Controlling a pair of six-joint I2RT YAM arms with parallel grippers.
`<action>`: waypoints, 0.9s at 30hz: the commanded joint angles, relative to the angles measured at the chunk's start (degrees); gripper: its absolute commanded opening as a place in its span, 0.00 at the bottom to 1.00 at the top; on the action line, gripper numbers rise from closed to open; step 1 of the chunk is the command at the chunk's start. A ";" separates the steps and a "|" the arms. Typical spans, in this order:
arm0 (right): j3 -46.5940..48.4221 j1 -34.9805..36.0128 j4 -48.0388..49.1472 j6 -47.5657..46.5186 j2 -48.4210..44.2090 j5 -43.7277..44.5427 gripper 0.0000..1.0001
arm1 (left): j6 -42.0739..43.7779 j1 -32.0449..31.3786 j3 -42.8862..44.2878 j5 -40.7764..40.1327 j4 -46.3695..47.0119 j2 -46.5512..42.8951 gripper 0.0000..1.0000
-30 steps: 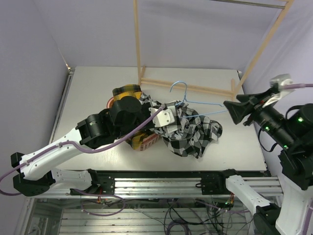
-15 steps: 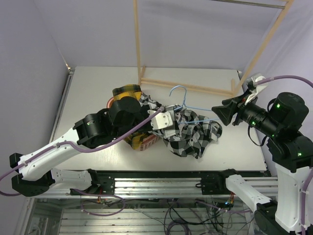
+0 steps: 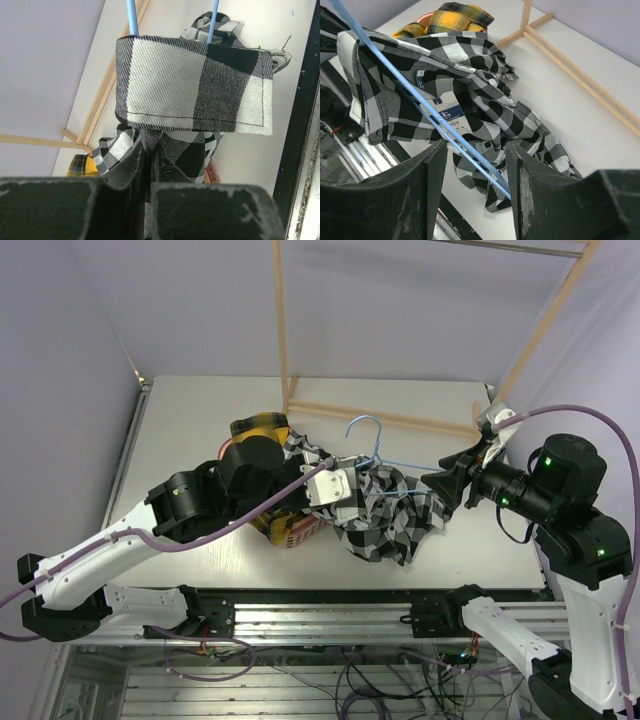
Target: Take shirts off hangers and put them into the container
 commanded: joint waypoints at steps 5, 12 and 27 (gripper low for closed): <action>-0.80 3.61 -2.04 -2.45 -2.22 2.25 0.16 | -1.23 0.26 1.07 1.70 3.88 0.24 0.07; -1.56 4.27 -2.24 -0.94 -4.38 5.60 0.00 | -2.94 0.26 -0.29 -6.44 16.78 5.39 0.07; 5.03 4.50 -3.94 5.13 -4.15 26.91 0.00 | -3.63 0.26 19.55 -7.04 30.43 28.09 0.10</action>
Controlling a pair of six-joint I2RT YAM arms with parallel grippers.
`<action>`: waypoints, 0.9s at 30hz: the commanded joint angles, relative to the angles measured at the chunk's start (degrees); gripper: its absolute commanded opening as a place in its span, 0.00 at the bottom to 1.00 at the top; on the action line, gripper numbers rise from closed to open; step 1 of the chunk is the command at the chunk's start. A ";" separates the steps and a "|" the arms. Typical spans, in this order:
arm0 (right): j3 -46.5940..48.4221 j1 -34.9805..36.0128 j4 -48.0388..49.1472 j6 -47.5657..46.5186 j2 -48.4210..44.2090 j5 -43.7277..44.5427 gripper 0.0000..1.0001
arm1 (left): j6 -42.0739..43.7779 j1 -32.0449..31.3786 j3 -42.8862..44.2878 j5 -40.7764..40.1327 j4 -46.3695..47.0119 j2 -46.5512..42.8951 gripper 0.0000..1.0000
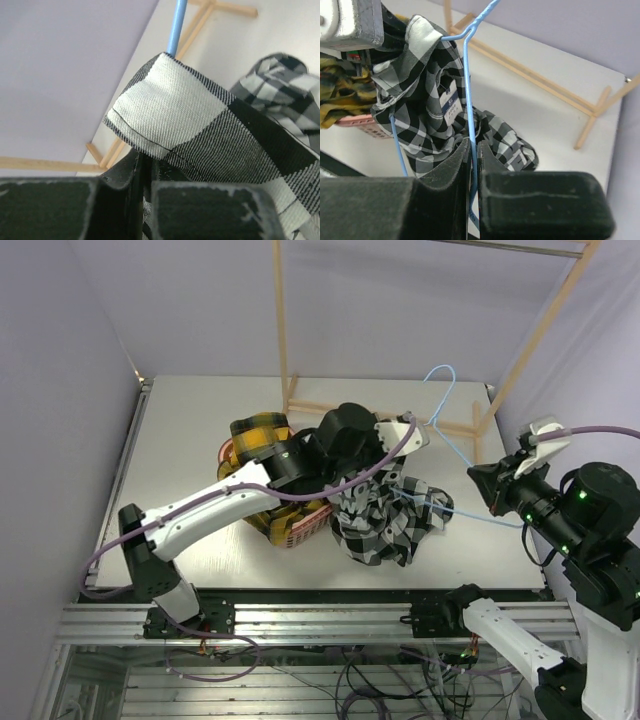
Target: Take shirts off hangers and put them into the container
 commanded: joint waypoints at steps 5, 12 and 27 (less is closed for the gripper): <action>3.68 0.52 0.50 6.41 1.71 15.84 0.00 | -5.85 -1.27 7.69 -1.03 20.42 5.43 0.73; 5.80 0.45 -0.40 5.07 3.81 24.64 0.00 | -8.81 -1.27 -2.48 -3.49 24.54 -4.49 0.79; 7.60 0.46 2.31 4.76 9.52 27.60 0.00 | -12.41 -1.27 -36.69 -21.35 20.88 -36.17 0.64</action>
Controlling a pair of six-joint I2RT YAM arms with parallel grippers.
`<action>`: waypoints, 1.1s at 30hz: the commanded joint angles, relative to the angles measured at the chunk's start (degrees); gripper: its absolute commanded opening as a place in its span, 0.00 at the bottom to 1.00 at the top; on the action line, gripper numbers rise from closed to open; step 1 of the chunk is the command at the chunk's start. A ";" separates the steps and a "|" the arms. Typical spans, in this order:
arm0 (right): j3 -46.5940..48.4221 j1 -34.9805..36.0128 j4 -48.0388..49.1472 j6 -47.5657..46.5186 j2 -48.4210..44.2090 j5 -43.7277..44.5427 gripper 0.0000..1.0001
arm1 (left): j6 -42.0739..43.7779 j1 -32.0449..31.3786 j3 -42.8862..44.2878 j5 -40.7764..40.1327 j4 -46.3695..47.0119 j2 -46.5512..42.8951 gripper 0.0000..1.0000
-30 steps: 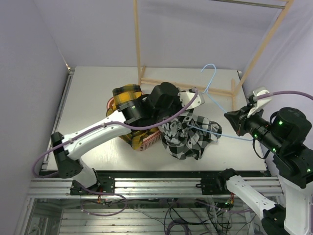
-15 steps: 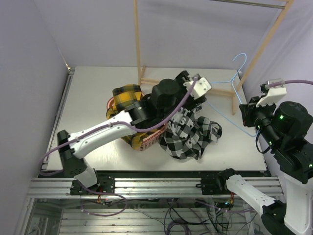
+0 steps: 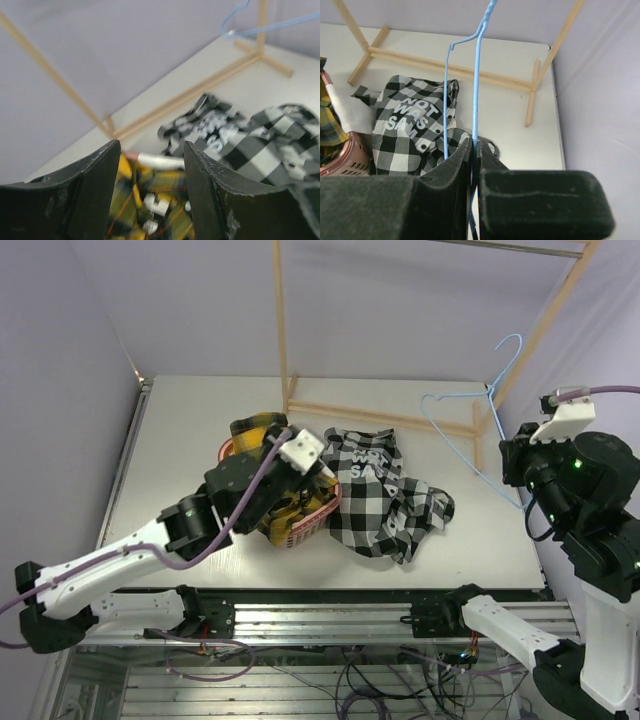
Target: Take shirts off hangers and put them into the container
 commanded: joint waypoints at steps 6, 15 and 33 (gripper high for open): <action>-7.42 0.14 15.50 -1.54 5.27 7.85 0.00 | -4.23 -0.17 -15.06 -13.17 -2.32 -16.57 0.32; -2.08 0.16 26.43 -3.96 14.19 12.25 0.00 | -4.14 -0.16 -25.87 -14.96 0.97 -26.40 0.07; -1.60 -3.20 50.07 -18.17 21.27 14.83 0.00 | -6.83 -0.11 -24.15 -6.97 -4.97 -23.63 0.07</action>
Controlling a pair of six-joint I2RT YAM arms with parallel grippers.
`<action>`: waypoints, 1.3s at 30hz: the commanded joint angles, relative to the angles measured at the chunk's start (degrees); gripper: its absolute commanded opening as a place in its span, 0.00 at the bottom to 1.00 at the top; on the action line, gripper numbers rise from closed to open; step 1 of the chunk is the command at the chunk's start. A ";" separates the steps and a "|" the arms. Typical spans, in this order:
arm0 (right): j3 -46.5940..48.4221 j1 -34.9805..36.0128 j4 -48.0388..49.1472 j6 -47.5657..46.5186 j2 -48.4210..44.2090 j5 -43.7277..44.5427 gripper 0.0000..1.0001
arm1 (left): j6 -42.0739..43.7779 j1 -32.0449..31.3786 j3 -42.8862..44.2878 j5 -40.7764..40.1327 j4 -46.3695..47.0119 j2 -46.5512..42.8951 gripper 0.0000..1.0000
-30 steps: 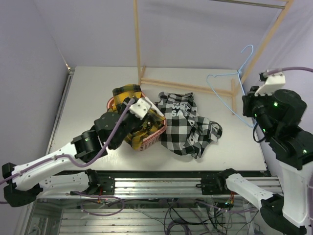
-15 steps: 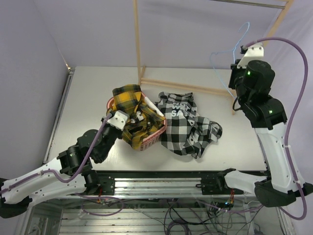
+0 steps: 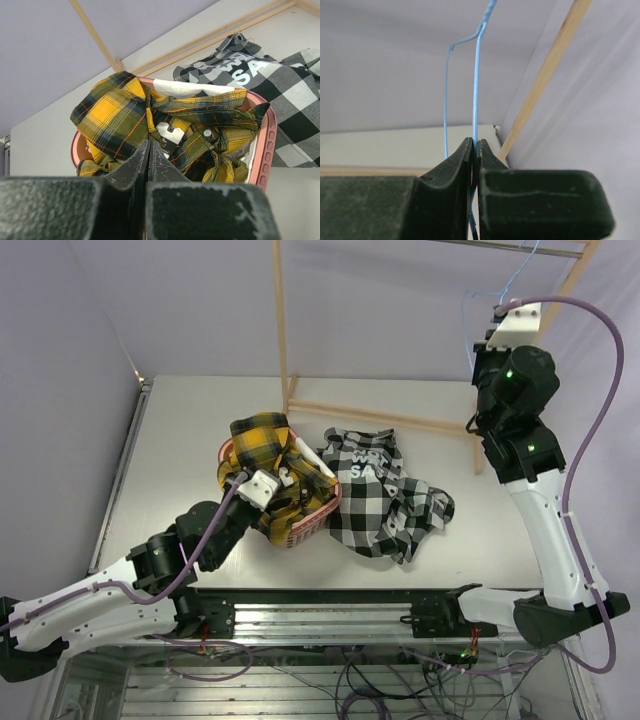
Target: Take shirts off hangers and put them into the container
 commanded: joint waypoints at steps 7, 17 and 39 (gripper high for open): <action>19.18 -5.01 -2.52 -2.77 11.79 -4.73 0.00 | -0.48 -0.12 0.91 2.65 -0.23 -0.82 0.07; 24.78 -12.23 -4.04 3.57 18.85 -13.88 0.00 | -0.33 -0.11 0.45 2.89 -0.36 -0.68 0.07; 19.03 -16.94 -2.21 7.59 18.78 -19.01 0.00 | 0.12 -0.11 0.16 2.84 -0.03 1.29 0.07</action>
